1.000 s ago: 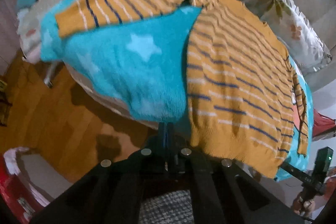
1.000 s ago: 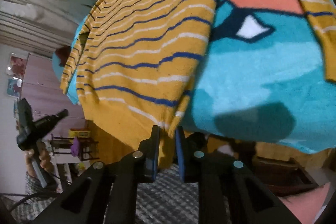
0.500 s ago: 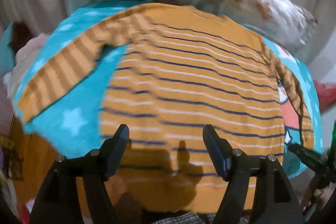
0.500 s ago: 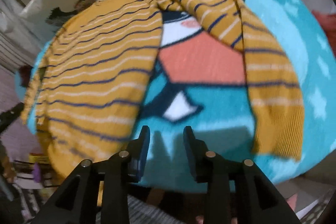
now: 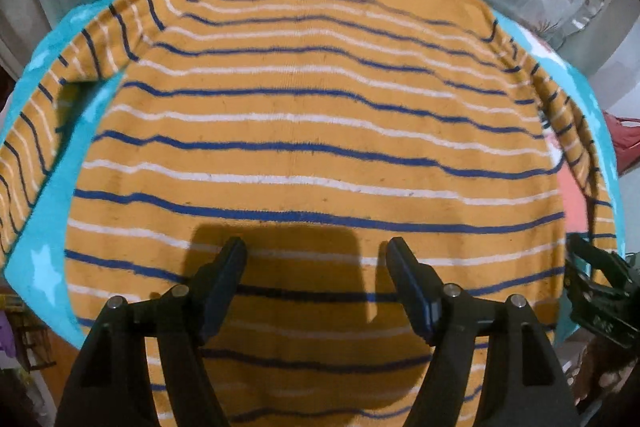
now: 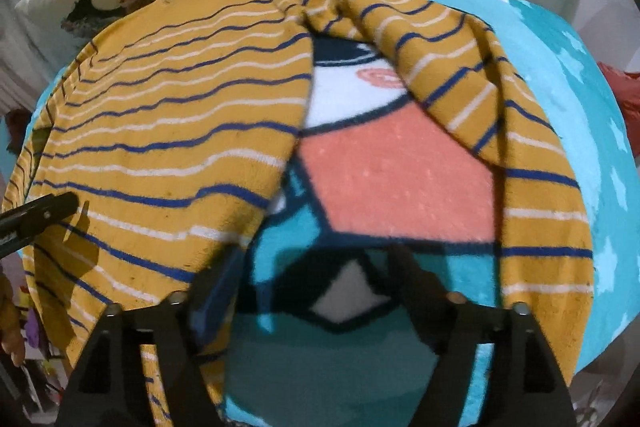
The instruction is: Fold small clothes
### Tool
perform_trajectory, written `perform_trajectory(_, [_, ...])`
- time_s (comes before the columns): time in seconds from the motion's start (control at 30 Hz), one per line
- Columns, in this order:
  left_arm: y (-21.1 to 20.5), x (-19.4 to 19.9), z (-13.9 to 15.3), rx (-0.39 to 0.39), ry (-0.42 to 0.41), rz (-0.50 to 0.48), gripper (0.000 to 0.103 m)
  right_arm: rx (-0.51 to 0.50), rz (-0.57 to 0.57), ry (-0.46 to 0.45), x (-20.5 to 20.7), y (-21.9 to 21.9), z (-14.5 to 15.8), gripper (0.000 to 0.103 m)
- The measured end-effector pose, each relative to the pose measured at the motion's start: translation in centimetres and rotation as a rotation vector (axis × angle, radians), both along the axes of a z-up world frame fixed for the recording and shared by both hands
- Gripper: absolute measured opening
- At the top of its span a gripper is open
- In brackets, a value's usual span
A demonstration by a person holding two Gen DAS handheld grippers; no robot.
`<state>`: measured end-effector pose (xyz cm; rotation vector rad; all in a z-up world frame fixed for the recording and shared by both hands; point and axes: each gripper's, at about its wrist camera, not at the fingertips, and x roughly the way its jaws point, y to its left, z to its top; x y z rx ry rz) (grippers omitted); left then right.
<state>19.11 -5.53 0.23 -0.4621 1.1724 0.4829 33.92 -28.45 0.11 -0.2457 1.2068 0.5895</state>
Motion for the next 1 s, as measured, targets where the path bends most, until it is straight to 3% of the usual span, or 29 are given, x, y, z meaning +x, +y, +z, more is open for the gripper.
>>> perform_trajectory(0.17, [-0.5,0.3,-0.5,0.012,0.011,-0.025,0.085,-0.008,0.003,0.008,-0.1,1.5,-0.5,0.102])
perform_trajectory(0.4, [-1.5,0.3,-1.3,0.053,0.069,-0.054,0.103,-0.007,-0.008,-0.009,-0.3,1.4,-0.6,0.103])
perform_trajectory(0.63, [-1.8,0.1,-1.5,0.06,0.068,-0.039,0.103,-0.094,0.055,0.021,0.1,2.7,-0.6,0.103])
perform_trajectory(0.83, [-2.3,1.8,-1.8,0.074,0.071,-0.058,0.103,-0.087,0.053,-0.001,-0.2,2.8,-0.4,0.103])
perform_trajectory(1.0, [-1.1,1.6,-1.0,0.008,0.057,-0.042,0.098,-0.079,0.058,-0.016,-1.1,2.9,-0.6,0.103])
